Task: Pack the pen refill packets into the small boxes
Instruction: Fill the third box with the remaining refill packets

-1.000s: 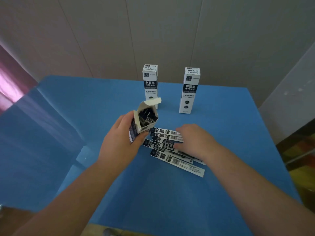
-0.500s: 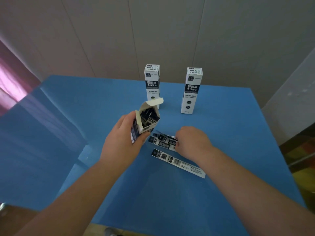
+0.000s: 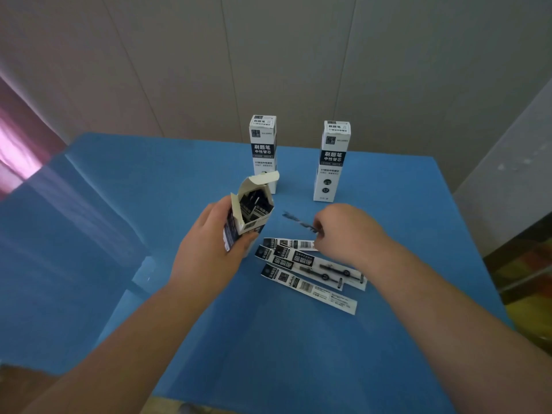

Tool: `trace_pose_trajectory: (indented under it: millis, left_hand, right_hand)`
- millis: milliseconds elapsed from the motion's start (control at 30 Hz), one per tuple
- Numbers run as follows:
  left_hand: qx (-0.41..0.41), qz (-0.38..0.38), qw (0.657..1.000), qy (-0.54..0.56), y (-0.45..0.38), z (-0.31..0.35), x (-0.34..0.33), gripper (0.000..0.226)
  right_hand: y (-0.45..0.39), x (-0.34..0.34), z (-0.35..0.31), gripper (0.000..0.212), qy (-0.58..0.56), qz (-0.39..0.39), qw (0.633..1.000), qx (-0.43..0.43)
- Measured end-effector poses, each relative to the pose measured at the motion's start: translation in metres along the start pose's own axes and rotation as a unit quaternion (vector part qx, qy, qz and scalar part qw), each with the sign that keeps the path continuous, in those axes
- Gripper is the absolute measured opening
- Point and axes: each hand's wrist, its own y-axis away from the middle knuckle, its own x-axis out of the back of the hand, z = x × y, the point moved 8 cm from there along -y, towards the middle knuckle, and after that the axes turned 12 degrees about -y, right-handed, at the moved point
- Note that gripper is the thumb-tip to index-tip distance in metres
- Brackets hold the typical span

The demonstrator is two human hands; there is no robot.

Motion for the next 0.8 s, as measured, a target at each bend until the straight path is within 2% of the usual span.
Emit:
trace_pose_trajectory:
  millis: [233, 333, 400, 500, 567, 633, 800]
  left_hand:
    - [-0.012, 0.000, 1.000, -0.005, -0.001, 0.003, 0.000, 0.051]
    - [-0.019, 0.003, 1.000, -0.004, -0.001, 0.007, 0.002, 0.050]
    - [-0.019, 0.002, 1.000, -0.003, -0.001, 0.007, 0.002, 0.050]
    - [-0.012, -0.007, 1.000, -0.002, 0.000, 0.006, 0.002, 0.046]
    - [-0.014, -0.010, 1.000, -0.002, 0.000, 0.007, 0.002, 0.044]
    - [-0.019, -0.012, 1.000, -0.005, 0.000, 0.010, 0.002, 0.043]
    - [-0.022, -0.015, 1.000, -0.012, 0.000, 0.012, 0.002, 0.042]
  right_hand:
    - [0.019, 0.043, 0.006, 0.021, -0.164, 0.034, 0.986, -0.012]
    - [0.031, 0.060, 0.000, 0.023, -0.239, 0.062, 0.969, 0.002]
    - [0.041, 0.071, -0.005, 0.022, -0.335, 0.082, 0.938, 0.018]
    - [0.053, 0.089, -0.023, 0.015, -0.476, 0.114, 0.867, 0.090]
    - [0.059, 0.101, -0.035, 0.012, -0.528, 0.150, 0.825, 0.132]
    - [0.062, 0.108, -0.042, 0.008, -0.550, 0.183, 0.800, 0.153]
    - [0.055, 0.097, -0.052, 0.009, -0.526, 0.196, 0.816, 0.137]
